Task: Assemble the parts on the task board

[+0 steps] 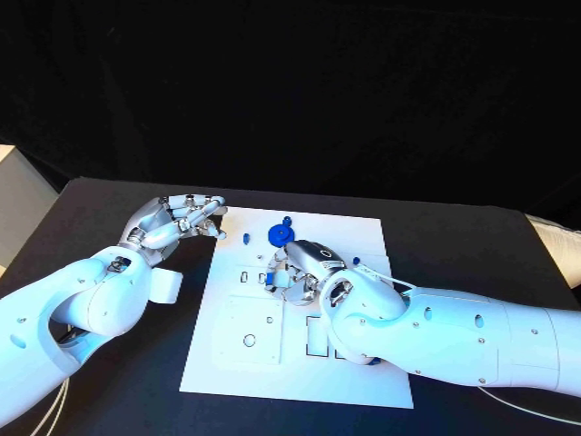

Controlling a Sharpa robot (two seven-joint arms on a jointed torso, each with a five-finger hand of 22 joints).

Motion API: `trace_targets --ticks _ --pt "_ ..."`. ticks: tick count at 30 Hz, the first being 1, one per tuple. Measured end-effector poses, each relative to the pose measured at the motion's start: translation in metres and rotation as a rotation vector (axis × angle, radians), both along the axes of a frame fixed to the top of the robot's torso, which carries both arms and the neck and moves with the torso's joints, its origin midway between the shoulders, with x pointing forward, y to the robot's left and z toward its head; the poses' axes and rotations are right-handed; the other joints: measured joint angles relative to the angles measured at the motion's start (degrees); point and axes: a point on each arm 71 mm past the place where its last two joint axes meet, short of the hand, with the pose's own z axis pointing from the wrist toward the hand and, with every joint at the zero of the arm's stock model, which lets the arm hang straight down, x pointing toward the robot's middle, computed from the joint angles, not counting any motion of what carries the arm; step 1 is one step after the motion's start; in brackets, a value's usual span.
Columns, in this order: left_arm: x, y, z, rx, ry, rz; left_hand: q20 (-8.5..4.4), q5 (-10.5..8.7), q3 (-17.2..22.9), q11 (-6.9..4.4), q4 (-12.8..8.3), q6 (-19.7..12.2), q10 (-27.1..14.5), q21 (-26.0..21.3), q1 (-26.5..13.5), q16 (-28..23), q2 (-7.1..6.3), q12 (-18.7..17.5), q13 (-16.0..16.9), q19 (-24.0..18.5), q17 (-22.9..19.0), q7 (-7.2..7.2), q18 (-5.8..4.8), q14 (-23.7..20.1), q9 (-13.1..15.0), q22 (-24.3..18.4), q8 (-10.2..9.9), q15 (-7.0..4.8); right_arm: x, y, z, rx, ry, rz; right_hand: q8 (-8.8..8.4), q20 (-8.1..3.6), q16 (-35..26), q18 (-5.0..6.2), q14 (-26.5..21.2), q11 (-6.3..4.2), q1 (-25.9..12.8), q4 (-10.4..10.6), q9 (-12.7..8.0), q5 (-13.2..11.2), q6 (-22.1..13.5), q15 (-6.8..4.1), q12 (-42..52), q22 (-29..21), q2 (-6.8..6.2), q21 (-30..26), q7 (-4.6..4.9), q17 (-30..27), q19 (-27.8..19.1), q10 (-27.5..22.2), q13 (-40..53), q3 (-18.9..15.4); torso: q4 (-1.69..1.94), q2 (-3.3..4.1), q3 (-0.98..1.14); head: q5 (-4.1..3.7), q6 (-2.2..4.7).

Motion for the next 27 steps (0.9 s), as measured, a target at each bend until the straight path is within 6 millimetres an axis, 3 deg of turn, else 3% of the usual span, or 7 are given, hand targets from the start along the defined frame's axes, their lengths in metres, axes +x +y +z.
trace_targets --ticks 17,27 --pt "0.0 0.0002 -0.0004 0.001 0.002 -0.003 0.0 0.0 0.0 0.0 0.0 0.0 0.0 0.0 0.37 0.0 0.37 0.0 0.0 0.0 -0.08 0.0 0.0 0.0 0.06 0.07 0.0 0.0 0.0009 -0.0003 -0.0013 -0.005 -0.002 -0.001 -0.18 0.22 0.0 0.0 0.0 0.0 -1.11 0.4 -0.31 -1.07 -1.34 0.0 -1.89 -0.9 -0.98 -1.51 0.53 0.0 -0.22 0.0 -0.01 -0.92 0.0 -0.01 0.02 0.01 -0.18" --pt "0.0 0.0 -0.0007 0.001 0.004 -0.006 0.0 0.0 0.0 -0.21 0.0 0.0 -0.21 0.22 0.37 0.0 0.37 0.0 0.0 0.0 -0.15 0.0 0.0 0.0 0.06 0.13 0.0 0.0 -0.0001 0.0 -0.0018 -0.004 -0.001 0.001 -0.83 0.73 0.0 0.0 -0.01 0.42 -3.05 0.48 -0.75 -3.09 -3.72 0.43 -4.63 -2.19 -1.14 -3.53 1.07 0.0 -0.73 0.01 0.04 -4.48 -0.01 -0.01 0.02 -0.03 -0.24"
